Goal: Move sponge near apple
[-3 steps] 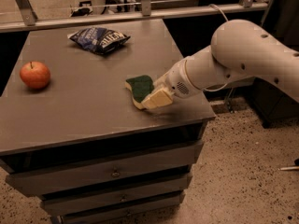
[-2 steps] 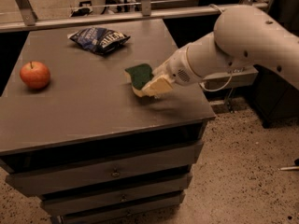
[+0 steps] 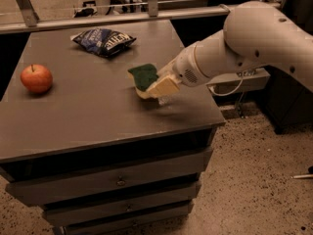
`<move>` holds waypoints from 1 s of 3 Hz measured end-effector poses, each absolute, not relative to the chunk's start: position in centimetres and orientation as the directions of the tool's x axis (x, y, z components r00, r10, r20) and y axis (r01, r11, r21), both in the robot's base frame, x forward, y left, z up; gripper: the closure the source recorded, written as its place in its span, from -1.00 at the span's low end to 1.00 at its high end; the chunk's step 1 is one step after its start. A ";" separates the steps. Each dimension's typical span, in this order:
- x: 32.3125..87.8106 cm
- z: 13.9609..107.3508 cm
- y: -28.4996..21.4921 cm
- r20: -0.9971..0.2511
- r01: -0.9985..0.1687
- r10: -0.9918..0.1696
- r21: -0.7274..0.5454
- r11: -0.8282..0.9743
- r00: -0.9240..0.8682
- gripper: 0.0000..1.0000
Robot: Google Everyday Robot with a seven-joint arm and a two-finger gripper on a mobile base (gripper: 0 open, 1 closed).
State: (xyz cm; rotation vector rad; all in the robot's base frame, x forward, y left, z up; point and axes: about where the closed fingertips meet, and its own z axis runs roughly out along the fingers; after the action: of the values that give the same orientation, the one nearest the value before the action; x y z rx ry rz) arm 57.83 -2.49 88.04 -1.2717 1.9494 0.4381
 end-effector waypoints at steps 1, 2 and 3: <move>58.1 90.8 3.3 -0.804 -0.907 -0.588 -0.181 0.381 -0.086 1.00; 58.9 92.3 7.5 -0.822 -0.917 -0.570 -0.217 0.335 -0.014 1.00; 61.0 91.8 13.4 -0.827 -0.931 -0.562 -0.228 0.285 0.031 1.00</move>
Offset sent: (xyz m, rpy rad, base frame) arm 0.0253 0.1879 0.0637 0.1309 -0.2122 0.2625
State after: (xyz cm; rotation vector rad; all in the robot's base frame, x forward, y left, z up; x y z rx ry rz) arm 60.97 13.41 91.83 -1.3893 1.6457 0.5104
